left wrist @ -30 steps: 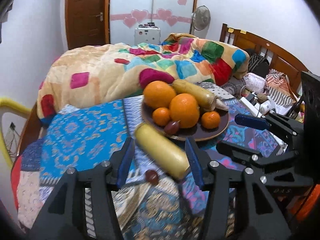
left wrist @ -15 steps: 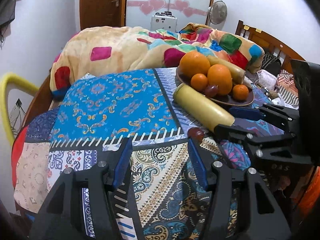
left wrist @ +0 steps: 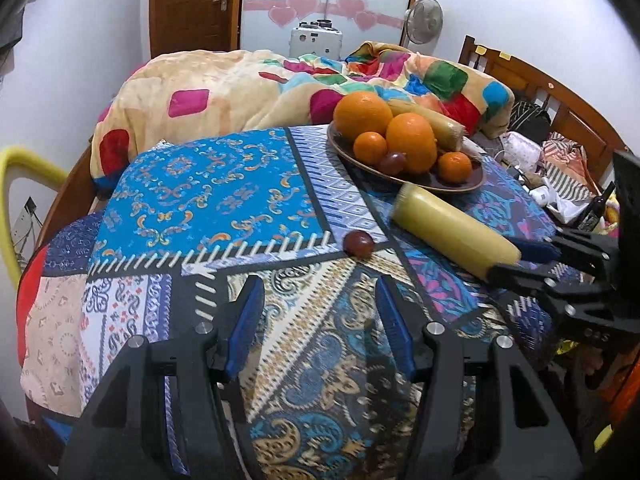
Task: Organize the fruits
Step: 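Grasp second yellow cylindrical fruit with right tool while left tool grasps second red date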
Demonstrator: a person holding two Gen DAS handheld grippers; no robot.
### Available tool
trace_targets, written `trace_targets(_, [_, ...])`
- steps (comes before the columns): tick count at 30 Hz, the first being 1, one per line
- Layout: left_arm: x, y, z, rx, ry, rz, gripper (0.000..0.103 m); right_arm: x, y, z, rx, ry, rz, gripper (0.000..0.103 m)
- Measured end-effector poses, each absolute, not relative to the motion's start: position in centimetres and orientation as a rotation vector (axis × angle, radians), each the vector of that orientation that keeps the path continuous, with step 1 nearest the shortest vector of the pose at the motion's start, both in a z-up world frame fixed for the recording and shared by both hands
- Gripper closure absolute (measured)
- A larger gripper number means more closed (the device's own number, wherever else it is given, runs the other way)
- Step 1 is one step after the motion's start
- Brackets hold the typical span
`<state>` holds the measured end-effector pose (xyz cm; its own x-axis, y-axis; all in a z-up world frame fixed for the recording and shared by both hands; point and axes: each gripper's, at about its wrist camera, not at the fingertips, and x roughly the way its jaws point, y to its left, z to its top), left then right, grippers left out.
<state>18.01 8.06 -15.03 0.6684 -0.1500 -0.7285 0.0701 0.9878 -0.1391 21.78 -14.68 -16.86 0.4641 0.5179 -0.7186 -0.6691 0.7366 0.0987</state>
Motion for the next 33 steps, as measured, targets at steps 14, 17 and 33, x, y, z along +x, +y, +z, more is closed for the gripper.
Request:
trace_targets(14, [18.1,6.8,-15.9,-0.084,0.858,-0.141,0.046,22.5,-13.9,-15.3,-0.279,0.764,0.697,0.053])
trace_targets(17, [18.4,6.7,-16.0,-0.081,0.860,-0.148,0.046,23.5,-12.8,-16.4,-0.310,0.783,0.692,0.053])
trace_targets(33, [22.0,4.8,-16.7,-0.050,0.885,-0.173,0.070,23.4,-16.3,-16.3,-0.208,0.743,0.688,0.069])
